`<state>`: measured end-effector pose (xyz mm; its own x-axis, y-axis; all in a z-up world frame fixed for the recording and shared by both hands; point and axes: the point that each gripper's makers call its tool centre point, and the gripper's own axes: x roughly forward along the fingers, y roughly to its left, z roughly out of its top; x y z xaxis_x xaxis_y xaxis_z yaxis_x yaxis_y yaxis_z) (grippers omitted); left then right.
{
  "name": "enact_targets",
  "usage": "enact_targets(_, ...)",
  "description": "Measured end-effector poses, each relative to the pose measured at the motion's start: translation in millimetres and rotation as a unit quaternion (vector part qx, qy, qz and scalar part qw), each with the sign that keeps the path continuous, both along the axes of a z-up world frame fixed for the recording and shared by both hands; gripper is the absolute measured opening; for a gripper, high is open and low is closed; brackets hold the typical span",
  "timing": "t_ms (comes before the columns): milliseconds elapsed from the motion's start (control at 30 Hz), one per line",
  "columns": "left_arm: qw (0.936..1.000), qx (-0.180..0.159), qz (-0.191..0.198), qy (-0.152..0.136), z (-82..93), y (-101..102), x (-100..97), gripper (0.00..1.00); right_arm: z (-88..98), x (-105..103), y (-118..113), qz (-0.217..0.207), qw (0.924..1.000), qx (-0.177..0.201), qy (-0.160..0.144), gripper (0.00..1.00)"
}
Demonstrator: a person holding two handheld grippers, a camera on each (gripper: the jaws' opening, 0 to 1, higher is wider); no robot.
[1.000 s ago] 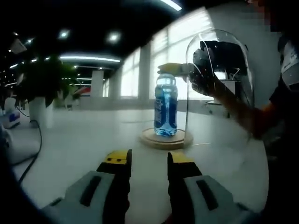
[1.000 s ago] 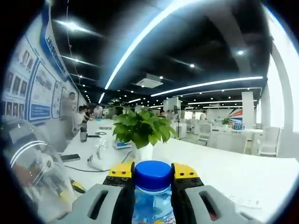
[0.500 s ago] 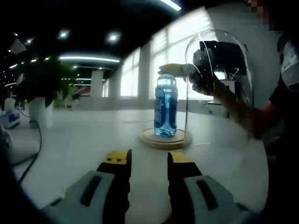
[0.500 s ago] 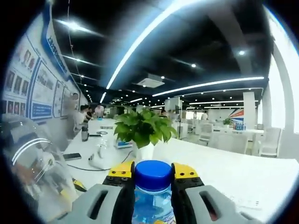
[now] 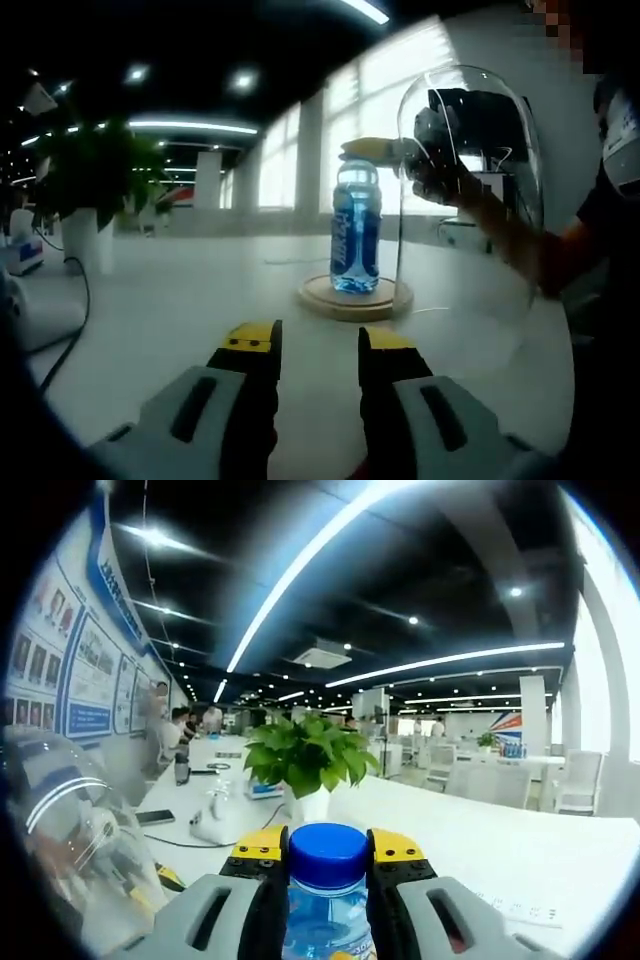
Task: Open the cover put in the Mizone put the cover back on
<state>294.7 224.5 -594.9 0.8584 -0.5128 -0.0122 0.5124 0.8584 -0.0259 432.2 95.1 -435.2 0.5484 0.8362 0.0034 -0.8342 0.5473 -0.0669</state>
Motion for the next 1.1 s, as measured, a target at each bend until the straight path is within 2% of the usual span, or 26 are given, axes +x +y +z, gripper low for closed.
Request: enact_targets(1100,1.0000,-0.004,0.000,-0.001,1.1,0.5,-0.1,0.23,0.1,1.9,0.0,0.009,0.9999,0.012,-0.002,0.24)
